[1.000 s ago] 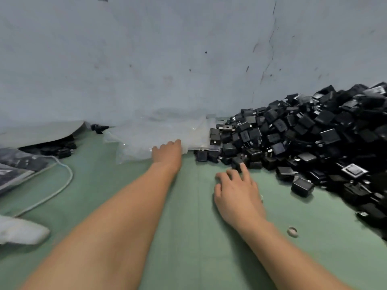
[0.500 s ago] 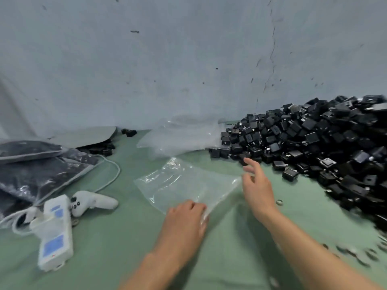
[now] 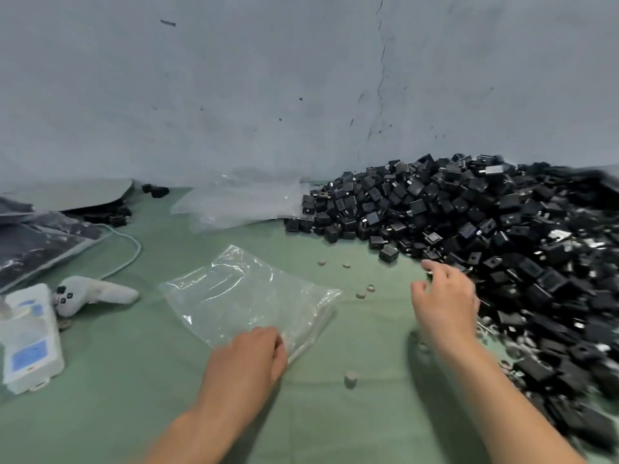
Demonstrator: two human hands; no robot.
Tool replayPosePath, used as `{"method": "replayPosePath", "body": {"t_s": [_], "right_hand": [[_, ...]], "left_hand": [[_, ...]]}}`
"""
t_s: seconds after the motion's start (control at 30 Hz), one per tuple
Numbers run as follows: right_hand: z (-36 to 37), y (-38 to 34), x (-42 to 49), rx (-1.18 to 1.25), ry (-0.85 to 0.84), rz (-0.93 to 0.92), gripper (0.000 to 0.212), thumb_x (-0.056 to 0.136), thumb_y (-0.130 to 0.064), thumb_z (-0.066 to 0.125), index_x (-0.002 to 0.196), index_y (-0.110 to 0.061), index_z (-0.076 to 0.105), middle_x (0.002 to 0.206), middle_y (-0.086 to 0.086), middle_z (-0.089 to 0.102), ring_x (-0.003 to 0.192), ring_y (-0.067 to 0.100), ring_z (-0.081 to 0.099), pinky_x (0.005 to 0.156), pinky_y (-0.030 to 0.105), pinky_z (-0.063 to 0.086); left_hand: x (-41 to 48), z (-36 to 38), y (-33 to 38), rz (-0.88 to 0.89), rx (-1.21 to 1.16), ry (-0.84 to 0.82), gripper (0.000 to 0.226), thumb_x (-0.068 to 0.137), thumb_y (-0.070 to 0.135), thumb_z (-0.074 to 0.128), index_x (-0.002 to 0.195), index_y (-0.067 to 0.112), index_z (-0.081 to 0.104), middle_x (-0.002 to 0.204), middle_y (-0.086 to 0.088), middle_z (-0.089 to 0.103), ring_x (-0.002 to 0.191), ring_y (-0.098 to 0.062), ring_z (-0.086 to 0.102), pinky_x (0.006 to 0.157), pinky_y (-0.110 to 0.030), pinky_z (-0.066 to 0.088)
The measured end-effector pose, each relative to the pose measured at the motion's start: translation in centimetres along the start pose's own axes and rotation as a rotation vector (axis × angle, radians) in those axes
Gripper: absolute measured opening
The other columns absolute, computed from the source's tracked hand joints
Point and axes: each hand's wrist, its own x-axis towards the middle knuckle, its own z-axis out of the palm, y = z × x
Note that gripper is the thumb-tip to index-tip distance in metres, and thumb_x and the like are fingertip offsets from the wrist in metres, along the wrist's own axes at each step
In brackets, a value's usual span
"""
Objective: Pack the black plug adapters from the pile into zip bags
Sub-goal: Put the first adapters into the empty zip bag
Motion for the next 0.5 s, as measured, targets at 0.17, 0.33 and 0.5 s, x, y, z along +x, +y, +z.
{"method": "replayPosePath", "body": {"t_s": [0.17,0.33,0.5], "right_hand": [[0.8,4.1,3.1,-0.275,0.067,0.235,0.069,0.092,-0.04,0.055,0.153,-0.017,0.031,0.161,0.027,0.009,0.149,0.044,0.0,0.117,0.066,0.006],[2.8,4.7,4.5,-0.312,0.131,0.087,0.054,0.087,-0.043,0.066,0.134,-0.019,0.053,0.152,0.017,0.032,0.139,0.042,0.023,0.108,0.063,0.025],[3.9,2.9,5.4,-0.247,0.105,0.051,0.044,0.084,-0.045,0.067,0.118,-0.018,0.057,0.153,0.006,0.029,0.131,0.042,0.027,0.101,0.059,0.033]], "left_hand": [[1.6,0.1,0.7,-0.036,-0.13,0.064,0.013,0.1,0.038,0.038,0.093,0.029,0.042,0.074,0.007,0.064,0.072,-0.021,0.061,0.066,-0.037,0.048],[2.4,0.3,0.6,-0.03,-0.17,0.063,0.012,0.1,0.037,0.037,0.092,0.029,0.039,0.069,0.006,0.062,0.069,-0.021,0.06,0.066,-0.039,0.048],[2.1,-0.1,-0.5,-0.014,-0.218,0.055,0.013,0.1,0.037,0.04,0.09,0.029,0.041,0.066,0.007,0.061,0.064,-0.018,0.057,0.064,-0.039,0.048]]}}
